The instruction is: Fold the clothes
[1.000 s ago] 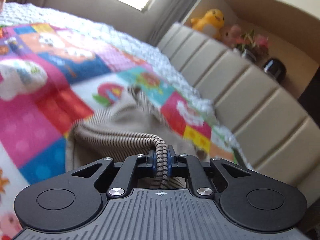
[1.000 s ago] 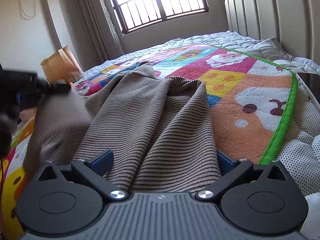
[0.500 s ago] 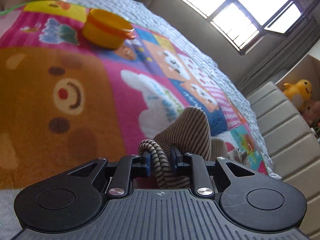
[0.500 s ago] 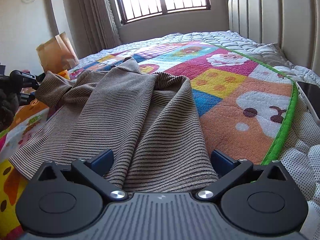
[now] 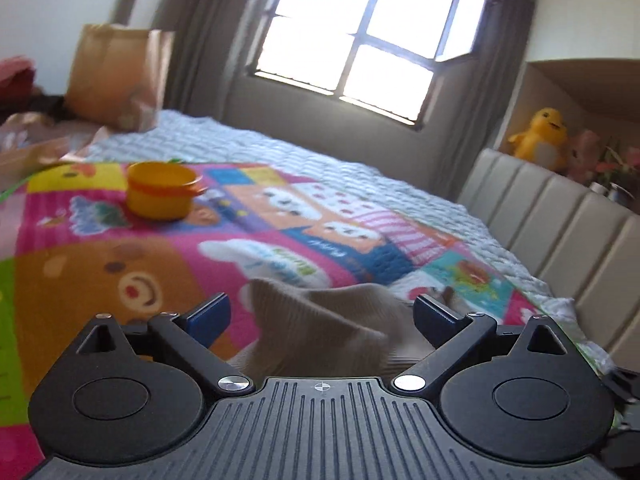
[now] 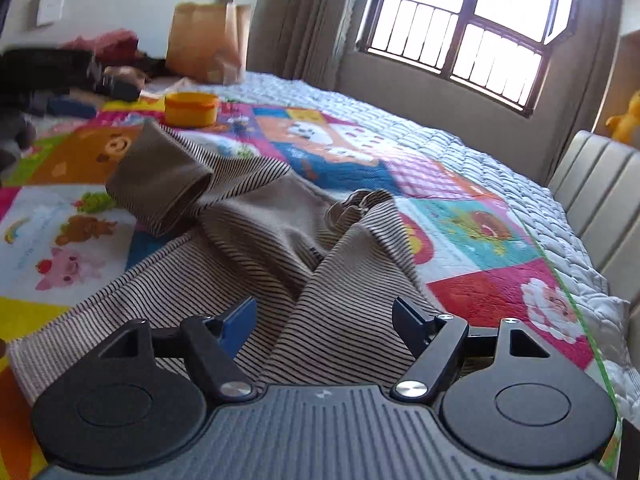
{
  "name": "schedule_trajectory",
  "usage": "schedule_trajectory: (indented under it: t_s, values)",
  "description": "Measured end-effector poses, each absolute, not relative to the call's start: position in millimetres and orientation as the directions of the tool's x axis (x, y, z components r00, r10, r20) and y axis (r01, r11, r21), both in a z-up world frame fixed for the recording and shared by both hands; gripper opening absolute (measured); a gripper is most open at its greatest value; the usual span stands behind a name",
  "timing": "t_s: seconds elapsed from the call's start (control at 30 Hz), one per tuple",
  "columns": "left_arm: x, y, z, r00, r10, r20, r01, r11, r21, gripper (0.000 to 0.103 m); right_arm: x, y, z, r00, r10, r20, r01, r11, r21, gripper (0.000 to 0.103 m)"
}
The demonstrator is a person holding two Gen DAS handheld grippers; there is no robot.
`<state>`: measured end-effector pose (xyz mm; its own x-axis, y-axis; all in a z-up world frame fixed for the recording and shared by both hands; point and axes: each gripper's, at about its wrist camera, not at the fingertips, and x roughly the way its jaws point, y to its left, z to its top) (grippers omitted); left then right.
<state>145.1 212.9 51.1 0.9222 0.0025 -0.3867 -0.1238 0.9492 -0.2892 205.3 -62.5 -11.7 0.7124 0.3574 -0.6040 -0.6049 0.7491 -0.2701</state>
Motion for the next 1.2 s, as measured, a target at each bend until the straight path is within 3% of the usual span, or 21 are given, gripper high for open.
schedule_trajectory:
  t_s: [0.1, 0.17, 0.2, 0.23, 0.3, 0.37, 0.47, 0.5, 0.6, 0.67, 0.8, 0.97, 1.1, 1.2]
  values:
    - [163, 177, 45, 0.921, -0.081, -0.381, -0.025, 0.964, -0.266, 0.102, 214, -44, -37, 0.722, 0.266, -0.638, -0.617, 0.666, -0.42, 0.07]
    - [175, 159, 34, 0.912, -0.142, -0.385, 0.04, 0.965, -0.261, 0.103, 211, -52, -38, 0.76, 0.248, -0.601, -0.612, 0.582, -0.535, 0.051]
    - [180, 150, 28, 0.906, -0.171, -0.388, 0.072, 0.964, -0.257, 0.103, 211, -58, -35, 0.785, 0.236, -0.573, -0.597, 0.537, -0.596, 0.034]
    - [185, 143, 22, 0.899, -0.196, -0.392, 0.099, 0.962, -0.254, 0.103, 215, -66, -32, 0.817, 0.21, -0.537, -0.562, 0.503, -0.657, 0.024]
    - [196, 130, 9, 0.881, -0.25, -0.402, 0.152, 0.953, -0.261, 0.103, 232, -84, -27, 0.887, 0.136, -0.442, -0.454, 0.439, -0.775, 0.016]
    - [205, 119, -3, 0.86, -0.298, -0.414, 0.193, 0.942, -0.275, 0.103, 265, -109, -22, 0.926, 0.045, -0.375, -0.357, 0.427, -0.831, 0.01]
    - [212, 110, -22, 0.837, -0.314, -0.449, 0.221, 0.943, -0.248, 0.103, 327, -151, -19, 0.948, -0.104, -0.3, -0.227, 0.44, -0.869, 0.01]
    - [215, 109, -29, 0.829, -0.306, -0.468, 0.221, 0.948, -0.23, 0.103, 346, -163, -22, 0.945, -0.15, -0.292, -0.197, 0.451, -0.87, 0.004]
    - [220, 111, -44, 0.802, -0.284, -0.526, 0.203, 0.957, -0.206, 0.103, 398, -203, -33, 0.908, -0.282, -0.309, -0.128, 0.518, -0.846, 0.002]
    - [220, 115, -47, 0.794, -0.284, -0.538, 0.195, 0.956, -0.217, 0.103, 420, -236, -37, 0.867, -0.323, -0.38, -0.098, 0.636, -0.765, 0.002]
    - [221, 119, -45, 0.786, -0.289, -0.547, 0.199, 0.955, -0.218, 0.103, 402, -255, -20, 0.855, -0.157, -0.494, -0.138, 0.85, -0.508, 0.002]
    - [235, 119, -14, 0.824, -0.289, -0.488, 0.228, 0.957, -0.18, 0.103, 355, -223, 4, 0.847, 0.139, -0.513, -0.336, 0.888, -0.313, 0.006]
    - [237, 120, 8, 0.873, -0.235, -0.428, 0.201, 0.972, -0.122, 0.103, 341, -169, 17, 0.791, 0.337, -0.511, -0.508, 0.827, -0.241, 0.029]
    - [231, 129, 0, 0.872, -0.204, -0.445, 0.151, 0.977, -0.152, 0.103, 349, -122, 25, 0.698, 0.489, -0.523, -0.622, 0.776, -0.103, 0.03]
